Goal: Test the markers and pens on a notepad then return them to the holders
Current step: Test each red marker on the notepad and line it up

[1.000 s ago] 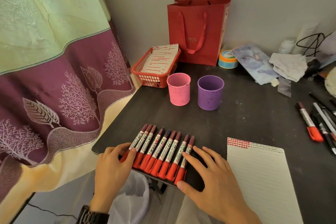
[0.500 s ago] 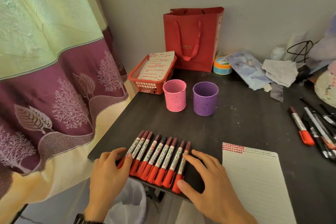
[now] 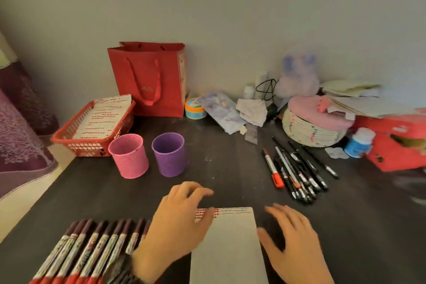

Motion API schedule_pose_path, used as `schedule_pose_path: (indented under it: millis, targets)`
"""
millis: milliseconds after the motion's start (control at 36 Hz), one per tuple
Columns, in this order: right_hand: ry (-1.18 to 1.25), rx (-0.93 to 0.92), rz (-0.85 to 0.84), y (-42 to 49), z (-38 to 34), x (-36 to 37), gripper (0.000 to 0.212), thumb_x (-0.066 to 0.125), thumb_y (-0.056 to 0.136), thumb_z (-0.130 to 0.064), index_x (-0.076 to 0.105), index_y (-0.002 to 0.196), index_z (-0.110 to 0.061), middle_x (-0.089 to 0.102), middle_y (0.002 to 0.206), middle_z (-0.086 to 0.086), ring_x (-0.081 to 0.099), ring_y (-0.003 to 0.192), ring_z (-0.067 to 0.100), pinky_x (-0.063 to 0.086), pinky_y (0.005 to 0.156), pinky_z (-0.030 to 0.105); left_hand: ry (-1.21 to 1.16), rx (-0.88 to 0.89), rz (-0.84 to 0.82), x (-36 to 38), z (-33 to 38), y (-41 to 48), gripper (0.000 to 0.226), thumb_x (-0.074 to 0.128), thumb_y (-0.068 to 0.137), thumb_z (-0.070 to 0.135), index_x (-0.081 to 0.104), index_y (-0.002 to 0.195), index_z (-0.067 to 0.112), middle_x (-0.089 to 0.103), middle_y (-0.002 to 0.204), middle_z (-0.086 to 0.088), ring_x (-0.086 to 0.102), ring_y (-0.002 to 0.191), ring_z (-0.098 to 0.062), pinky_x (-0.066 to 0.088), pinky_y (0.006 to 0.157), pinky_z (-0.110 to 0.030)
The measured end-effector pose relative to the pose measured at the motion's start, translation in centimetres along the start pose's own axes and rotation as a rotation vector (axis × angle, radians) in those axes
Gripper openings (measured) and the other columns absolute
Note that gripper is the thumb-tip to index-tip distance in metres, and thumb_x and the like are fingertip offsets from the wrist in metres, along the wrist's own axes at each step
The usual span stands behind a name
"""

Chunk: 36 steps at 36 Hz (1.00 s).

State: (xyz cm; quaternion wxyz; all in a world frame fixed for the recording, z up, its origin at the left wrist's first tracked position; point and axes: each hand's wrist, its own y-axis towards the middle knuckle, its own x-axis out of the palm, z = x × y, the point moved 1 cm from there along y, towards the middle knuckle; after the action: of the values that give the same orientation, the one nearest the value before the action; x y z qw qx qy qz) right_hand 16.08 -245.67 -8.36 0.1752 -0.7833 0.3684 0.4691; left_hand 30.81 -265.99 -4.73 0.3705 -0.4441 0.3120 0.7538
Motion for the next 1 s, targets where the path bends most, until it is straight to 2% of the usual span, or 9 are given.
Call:
schedule_pose_path:
  millis: [83, 167, 278, 472, 611, 722, 833, 889, 1000]
  targets:
    - [-0.208, 0.075, -0.090, -0.7, 3.4, -0.1, 0.065, 0.038, 0.091, -0.073, 0.023, 0.151, -0.053, 0.012, 0.163, -0.023, 0.006, 0.153, 0.006, 0.011, 0.123, 0.031, 0.007, 0.149, -0.074, 2.9, 3.6, 3.9, 0.040, 0.045, 0.096, 0.056, 0.040, 0.135, 0.048, 0.039, 0.136, 0.020, 0.038, 0.126, -0.005, 0.036, 0.103, -0.025]
    - [-0.158, 0.050, -0.080, -1.3, 3.8, -0.3, 0.060, 0.049, 0.091, -0.066, 0.040, 0.148, -0.048, 0.024, 0.163, -0.016, 0.019, 0.152, 0.010, 0.012, 0.120, 0.034, 0.048, 0.249, -0.128, 5.6, 7.0, 7.5, 0.040, 0.044, 0.096, 0.053, 0.040, 0.136, 0.044, 0.044, 0.133, 0.009, 0.046, 0.120, -0.016, 0.044, 0.098, -0.036]
    - [-0.206, 0.048, -0.085, -0.9, 4.1, -0.1, 0.063, 0.026, 0.092, -0.074, 0.017, 0.152, -0.055, -0.001, 0.165, -0.024, -0.005, 0.153, 0.003, -0.002, 0.122, 0.030, 0.094, 0.301, -0.180, 8.4, 10.2, 11.1, 0.036, 0.041, 0.099, 0.047, 0.039, 0.134, 0.042, 0.050, 0.122, 0.002, 0.052, 0.110, -0.022, 0.049, 0.088, -0.040]
    - [-0.173, 0.054, -0.111, 0.0, 5.0, 0.2, 0.067, 0.024, 0.088, -0.077, 0.016, 0.151, -0.056, -0.003, 0.163, -0.027, -0.007, 0.152, 0.002, -0.007, 0.121, 0.030, 0.162, 0.188, -0.197, 10.2, 10.9, 14.0, 0.033, 0.030, 0.103, 0.049, 0.051, 0.122, 0.032, 0.051, 0.111, -0.001, 0.055, 0.098, -0.024, 0.049, 0.076, -0.036]
    - [-0.175, 0.060, -0.097, -0.1, 5.1, 0.3, 0.068, 0.025, 0.086, -0.078, 0.018, 0.150, -0.056, -0.002, 0.163, -0.029, -0.006, 0.151, 0.001, -0.006, 0.121, 0.031, 0.084, 0.075, -0.219, 9.7, 9.5, 13.8, 0.015, 0.049, 0.097, 0.041, 0.049, 0.108, 0.030, 0.054, 0.105, 0.000, 0.057, 0.093, -0.022, 0.051, 0.083, -0.041]
    - [-0.168, 0.069, -0.075, -0.2, 5.1, 0.2, 0.065, 0.028, 0.086, -0.078, 0.022, 0.147, -0.058, 0.001, 0.161, -0.032, -0.004, 0.150, -0.001, -0.002, 0.122, 0.030, -0.095, -0.049, -0.174, 8.5, 7.8, 13.4, 0.011, 0.051, 0.097, 0.034, 0.044, 0.102, 0.026, 0.060, 0.095, 0.002, 0.060, 0.081, -0.018, 0.053, 0.074, -0.039]
    - [-0.128, 0.083, -0.064, -0.3, 5.0, 0.2, 0.061, 0.031, 0.084, -0.078, 0.030, 0.143, -0.060, 0.006, 0.158, -0.035, 0.001, 0.150, -0.004, 0.001, 0.121, 0.028, -0.373, -0.181, -0.103, 6.6, 6.2, 11.6, 0.013, 0.054, 0.099, 0.038, 0.049, 0.108, 0.030, 0.063, 0.095, 0.012, 0.061, 0.080, -0.007, 0.049, 0.067, -0.021]
    - [-0.119, 0.094, -0.082, -0.2, 5.1, 0.1, 0.060, 0.029, 0.084, -0.079, 0.030, 0.141, -0.061, 0.005, 0.158, -0.037, 0.001, 0.149, -0.005, 0.003, 0.121, 0.028, -0.524, -0.216, -0.073, 5.5, 5.8, 9.7, 0.009, 0.056, 0.098, 0.037, 0.055, 0.107, 0.035, 0.065, 0.092, 0.013, 0.062, 0.075, -0.009, 0.047, 0.058, -0.015]
    - [-0.113, 0.106, -0.098, -0.1, 5.0, -0.1, 0.057, 0.030, 0.085, -0.080, 0.032, 0.139, -0.061, 0.007, 0.157, -0.037, 0.002, 0.149, -0.005, 0.005, 0.122, 0.029, -0.786, -0.233, -0.011, 3.7, 5.3, 5.2, 0.014, 0.052, 0.101, 0.031, 0.065, 0.102, 0.037, 0.070, 0.087, 0.012, 0.061, 0.072, -0.006, 0.049, 0.065, -0.016]
